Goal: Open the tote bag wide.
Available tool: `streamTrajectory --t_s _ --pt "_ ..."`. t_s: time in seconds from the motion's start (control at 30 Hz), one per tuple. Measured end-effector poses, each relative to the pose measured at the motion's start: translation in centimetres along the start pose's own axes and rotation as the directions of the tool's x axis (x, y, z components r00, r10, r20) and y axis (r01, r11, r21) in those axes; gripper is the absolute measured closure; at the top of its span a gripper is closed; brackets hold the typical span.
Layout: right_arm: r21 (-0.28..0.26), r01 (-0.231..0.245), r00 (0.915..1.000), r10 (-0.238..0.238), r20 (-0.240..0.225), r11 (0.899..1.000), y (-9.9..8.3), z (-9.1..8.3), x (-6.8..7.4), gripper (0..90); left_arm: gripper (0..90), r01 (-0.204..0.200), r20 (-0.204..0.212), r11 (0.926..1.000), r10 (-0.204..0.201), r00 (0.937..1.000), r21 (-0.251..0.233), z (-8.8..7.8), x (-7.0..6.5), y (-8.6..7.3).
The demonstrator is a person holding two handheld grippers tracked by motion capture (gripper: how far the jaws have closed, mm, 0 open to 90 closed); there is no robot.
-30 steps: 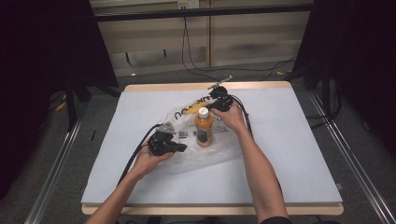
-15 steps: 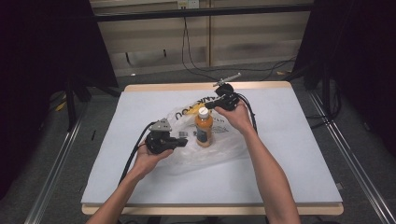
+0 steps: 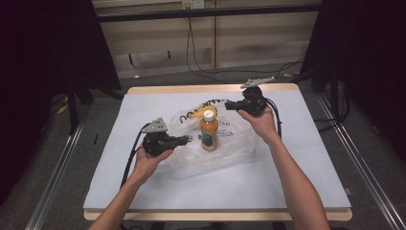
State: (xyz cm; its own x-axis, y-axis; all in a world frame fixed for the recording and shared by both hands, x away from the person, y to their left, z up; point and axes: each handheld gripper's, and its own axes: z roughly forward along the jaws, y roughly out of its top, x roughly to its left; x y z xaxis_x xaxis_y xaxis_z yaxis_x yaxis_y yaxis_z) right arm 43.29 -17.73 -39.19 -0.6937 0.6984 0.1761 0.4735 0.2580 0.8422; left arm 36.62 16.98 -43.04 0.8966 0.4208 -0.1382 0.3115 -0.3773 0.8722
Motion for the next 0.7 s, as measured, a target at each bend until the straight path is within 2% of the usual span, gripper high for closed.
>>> streamTrajectory --t_s 0.07,0.1,0.13,0.17,0.2,0.23,0.27,0.3,0.33,0.4,0.43,0.47,0.53,0.57,0.6,0.7 --pt "-0.008 0.002 1.0 -0.002 0.007 1.0 -0.2 -0.5 0.0 90.0 90.0 -0.015 -0.019 0.9998 0.015 0.9997 -0.014 -0.5 0.0 0.1" --pt "-0.02 0.005 0.9999 -0.005 0.01 1.0 -0.5 -1.0 -0.1 90.0 90.0 -0.009 -0.019 0.9996 0.009 0.9998 -0.027 -0.6 0.0 0.2" --pt "-0.038 -0.001 1.0 0.001 -0.001 0.999 -0.8 -1.5 -0.2 90.0 90.0 -0.007 -0.012 0.9992 0.007 0.9999 -0.04 -0.8 0.1 0.2" --pt "-0.071 -0.009 0.9998 0.01 0.018 0.997 -1.4 -2.3 -0.2 88.3 90.0 -0.007 -0.019 0.9985 0.006 0.9998 -0.053 -1.0 0.0 0.3" --pt "-0.084 -0.012 0.9997 0.014 0.019 0.996 -1.7 -2.7 -0.2 78.0 90.0 -0.007 -0.028 0.9984 0.005 0.9996 -0.056 -1.1 0.0 0.3" --pt "-0.084 -0.012 0.9997 0.014 0.019 0.996 -1.7 -2.7 -0.2 78.0 90.0 -0.01 -0.024 0.9976 0.008 0.9997 -0.068 -1.2 0.0 0.3" --pt "-0.09 -0.01 0.9994 0.013 0.031 0.996 -2.0 -3.1 -0.1 72.3 90.0 0.0 -0.029 0.9972 -0.002 0.9996 -0.075 -1.4 0.0 0.3" --pt "-0.098 0.003 0.9994 0.001 0.034 0.995 -2.5 -3.8 0.1 66.6 82.1 -0.001 -0.057 0.9976 -0.002 0.9984 -0.069 -1.6 0.0 0.3" --pt "-0.098 0.003 0.9994 0.001 0.034 0.995 -2.5 -3.8 0.1 66.6 82.1 -0.012 -0.07 0.9972 0.007 0.9975 -0.073 -1.8 0.0 0.3" --pt "-0.105 0.017 0.999 -0.012 0.043 0.994 -3.0 -4.6 0.4 54.7 78.4 -0.009 -0.079 0.9971 0.003 0.9969 -0.076 -2.2 0.0 0.1" --pt "-0.113 0.018 0.9986 -0.012 0.052 0.993 -3.2 -4.9 0.5 49.7 73.9 -0.012 -0.102 0.9968 0.004 0.9948 -0.08 -2.4 -0.1 0.0" --pt "-0.137 0.018 0.9979 -0.01 0.064 0.99 -3.5 -5.4 0.6 42.9 67.8 -0.008 -0.101 0.9957 -0.001 0.9949 -0.092 -2.6 -0.1 -0.1" --pt "-0.173 0.01 0.9976 0.002 0.07 0.985 -3.9 -6.2 0.7 33.1 57.7 -0.001 -0.133 0.9937 -0.014 0.991 -0.112 -3.1 -0.2 -0.3" --pt "-0.185 0.007 0.997 0.008 0.077 0.983 -4.1 -6.5 0.9 26.0 47.5 -0.006 -0.143 0.9929 -0.011 0.9897 -0.119 -3.3 -0.2 -0.4" --pt "-0.187 0.003 0.9958 0.014 0.091 0.982 -4.3 -6.8 1.0 20.1 47.5 -0.008 -0.163 0.9929 -0.011 0.9866 -0.119 -3.5 -0.3 -0.4" --pt "-0.191 0.015 0.9923 0.009 0.124 0.982 -5.1 -7.7 1.5 9.6 31.8 -0.004 -0.19 0.991 -0.022 0.9815 -0.134 -4.2 -0.4 -0.7"
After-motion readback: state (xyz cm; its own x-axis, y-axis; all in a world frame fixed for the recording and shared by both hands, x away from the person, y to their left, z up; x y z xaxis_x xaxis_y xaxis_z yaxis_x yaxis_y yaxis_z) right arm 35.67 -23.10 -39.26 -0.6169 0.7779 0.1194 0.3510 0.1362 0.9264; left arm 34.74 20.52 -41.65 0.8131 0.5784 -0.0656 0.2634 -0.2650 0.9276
